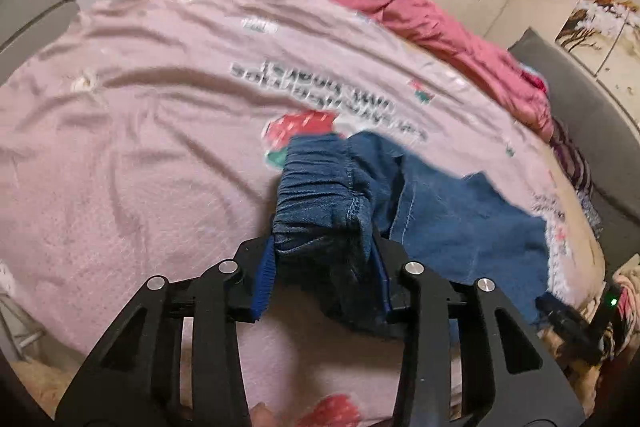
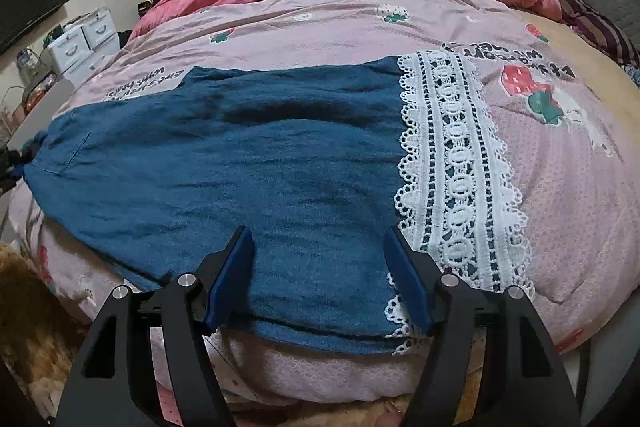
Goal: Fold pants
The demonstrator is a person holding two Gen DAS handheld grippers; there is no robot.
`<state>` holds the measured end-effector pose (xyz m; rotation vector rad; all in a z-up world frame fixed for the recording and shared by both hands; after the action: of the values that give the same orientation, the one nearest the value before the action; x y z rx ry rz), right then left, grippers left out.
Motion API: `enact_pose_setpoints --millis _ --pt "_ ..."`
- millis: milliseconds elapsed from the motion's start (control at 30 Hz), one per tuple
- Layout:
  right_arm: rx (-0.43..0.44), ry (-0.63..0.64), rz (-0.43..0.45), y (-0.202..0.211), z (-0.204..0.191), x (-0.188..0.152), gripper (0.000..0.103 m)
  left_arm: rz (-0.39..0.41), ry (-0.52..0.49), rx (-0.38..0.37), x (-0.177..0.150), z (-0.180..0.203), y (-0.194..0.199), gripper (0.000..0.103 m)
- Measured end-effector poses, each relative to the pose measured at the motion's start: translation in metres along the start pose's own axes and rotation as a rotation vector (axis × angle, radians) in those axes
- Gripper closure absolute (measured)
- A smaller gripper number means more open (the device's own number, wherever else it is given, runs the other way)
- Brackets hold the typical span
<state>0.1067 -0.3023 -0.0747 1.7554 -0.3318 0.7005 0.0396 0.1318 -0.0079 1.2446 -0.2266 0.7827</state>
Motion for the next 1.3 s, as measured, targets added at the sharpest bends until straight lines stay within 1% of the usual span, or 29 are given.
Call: enact_pose_setpoints --millis 33,67,100,167,200,233,333,367,433,467,500,533,600,667,733,800,833,900,933,1000,1033,1100,1133,1167,1200,1233,1300 --pt "-0.006 0.003 0.0 -0.001 -0.001 0.0 0.035 -0.039 -0.009 0.032 -0.005 -0.005 -0.014 0.067" --pt "-0.008 0.005 -0.001 -0.001 -0.001 0.0 0.034 -0.058 -0.008 0.05 -0.009 -0.009 -0.023 0.059" --pt "-0.006 0.006 -0.002 -0.001 -0.002 0.0 0.031 -0.074 0.002 0.048 -0.013 -0.012 -0.03 0.052" --pt "-0.002 0.008 -0.003 -0.002 -0.002 0.0 0.03 -0.07 0.047 0.007 -0.014 -0.02 -0.027 0.049" --pt "0.0 0.009 -0.002 -0.002 -0.002 0.0 0.03 -0.059 0.061 0.007 -0.012 -0.023 -0.021 0.042" --pt "0.009 0.009 0.001 -0.001 -0.001 0.0 0.03 -0.04 0.07 0.018 -0.008 -0.025 -0.013 0.039" --pt "0.026 0.001 0.009 0.001 0.0 -0.001 0.03 0.064 0.062 0.037 0.006 -0.019 0.025 0.038" --pt "0.027 -0.002 0.014 0.001 0.0 -0.001 0.03 0.106 0.035 0.035 0.013 -0.012 0.04 0.037" --pt "0.019 0.003 0.02 0.001 -0.001 -0.001 0.03 0.139 -0.012 0.027 0.024 0.007 0.053 0.036" --pt "0.012 0.009 0.021 0.001 -0.002 -0.002 0.03 0.148 -0.05 0.009 0.031 0.022 0.056 0.034" --pt "0.008 0.011 0.022 0.001 -0.003 -0.002 0.029 0.14 -0.095 -0.017 0.037 0.041 0.054 0.033" --pt "0.015 0.007 0.023 0.002 -0.003 -0.002 0.025 0.131 -0.119 -0.029 0.04 0.051 0.05 0.033" --pt "0.046 -0.022 0.035 0.009 -0.001 -0.001 0.026 0.088 -0.209 -0.079 0.05 0.09 0.032 0.03" --pt "0.074 -0.054 0.066 0.021 0.004 0.0 0.026 0.044 -0.273 -0.117 0.055 0.12 0.009 0.029" --pt "0.074 -0.1 0.112 0.036 0.018 0.001 0.026 -0.002 -0.352 -0.146 0.06 0.152 -0.016 0.029" --pt "0.06 -0.143 0.129 0.044 0.034 0.002 0.026 -0.04 -0.419 -0.168 0.058 0.176 -0.038 0.029" --pt "0.058 -0.17 0.131 0.048 0.046 0.003 0.026 -0.073 -0.44 -0.184 0.055 0.186 -0.049 0.029" --pt "0.057 -0.202 0.125 0.052 0.06 0.008 0.026 -0.126 -0.459 -0.199 0.054 0.199 -0.073 0.029" --pt "0.062 -0.204 0.131 0.054 0.067 0.015 0.026 -0.155 -0.476 -0.193 0.054 0.207 -0.089 0.029" --pt "0.06 -0.204 0.13 0.052 0.078 0.028 0.026 -0.172 -0.508 -0.156 0.052 0.214 -0.114 0.029" --pt "0.052 -0.204 0.122 0.049 0.085 0.037 0.026 -0.195 -0.52 -0.152 0.049 0.217 -0.127 0.03" --pt "0.042 -0.191 0.109 0.04 0.095 0.054 0.026 -0.223 -0.515 -0.171 0.043 0.216 -0.143 0.034" --pt "0.037 -0.185 0.094 0.034 0.101 0.064 0.026 -0.242 -0.505 -0.192 0.038 0.214 -0.152 0.034" --pt "0.042 -0.187 0.078 0.027 0.107 0.073 0.027 -0.251 -0.497 -0.196 0.036 0.21 -0.156 0.034" --pt "0.047 -0.193 0.071 0.021 0.112 0.08 0.029 -0.261 -0.495 -0.193 0.033 0.208 -0.162 0.034" --pt "0.065 -0.202 0.059 0.013 0.117 0.089 0.034 -0.271 -0.502 -0.184 0.03 0.206 -0.168 0.034" --pt "0.075 -0.208 0.028 -0.002 0.123 0.103 0.037 -0.276 -0.519 -0.179 0.027 0.208 -0.172 0.034"
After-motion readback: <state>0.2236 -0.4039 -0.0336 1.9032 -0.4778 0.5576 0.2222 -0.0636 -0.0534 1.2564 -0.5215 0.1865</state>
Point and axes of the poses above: each gripper's, at about its wrist camera, not at the fingertips, and y roughly against the way its jaws point, z to its right, x to its top, the point moved 5 cm from there along -y, roughly the way its jaws point, and after that the axes turned 3 degrees about -z, right-handed, at the moved point
